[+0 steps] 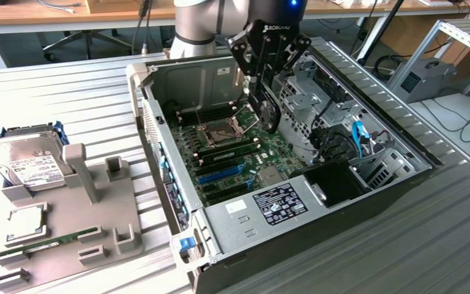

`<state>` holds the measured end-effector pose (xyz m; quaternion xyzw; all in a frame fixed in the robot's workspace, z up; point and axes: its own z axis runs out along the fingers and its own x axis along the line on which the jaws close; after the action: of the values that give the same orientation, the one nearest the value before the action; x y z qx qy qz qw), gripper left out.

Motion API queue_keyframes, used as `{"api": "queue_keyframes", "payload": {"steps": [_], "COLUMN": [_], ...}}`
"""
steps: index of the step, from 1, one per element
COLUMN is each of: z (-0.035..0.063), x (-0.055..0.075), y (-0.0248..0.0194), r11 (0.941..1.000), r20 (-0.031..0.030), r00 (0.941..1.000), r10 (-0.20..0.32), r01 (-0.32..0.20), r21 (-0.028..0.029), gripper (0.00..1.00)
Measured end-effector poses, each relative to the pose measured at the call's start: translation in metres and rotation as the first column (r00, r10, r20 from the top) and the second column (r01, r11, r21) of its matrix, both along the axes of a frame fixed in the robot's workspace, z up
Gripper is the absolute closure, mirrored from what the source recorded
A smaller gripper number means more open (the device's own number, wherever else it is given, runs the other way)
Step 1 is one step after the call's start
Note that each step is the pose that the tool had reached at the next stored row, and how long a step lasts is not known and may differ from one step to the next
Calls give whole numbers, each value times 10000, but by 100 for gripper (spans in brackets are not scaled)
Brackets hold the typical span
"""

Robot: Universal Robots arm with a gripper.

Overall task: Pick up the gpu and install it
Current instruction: 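Pick up the gpu and move the gpu toward the slot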

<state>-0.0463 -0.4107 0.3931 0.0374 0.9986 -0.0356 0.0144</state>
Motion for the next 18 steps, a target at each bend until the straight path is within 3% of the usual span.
{"api": "queue_keyframes", "payload": {"steps": [18], "z": [-40], "x": [97], "y": [56], "r11": [9999], "r20": [0], "r00": [10000], "r10": [0], "r01": [0], "r21": [-167], "gripper": [74]}}
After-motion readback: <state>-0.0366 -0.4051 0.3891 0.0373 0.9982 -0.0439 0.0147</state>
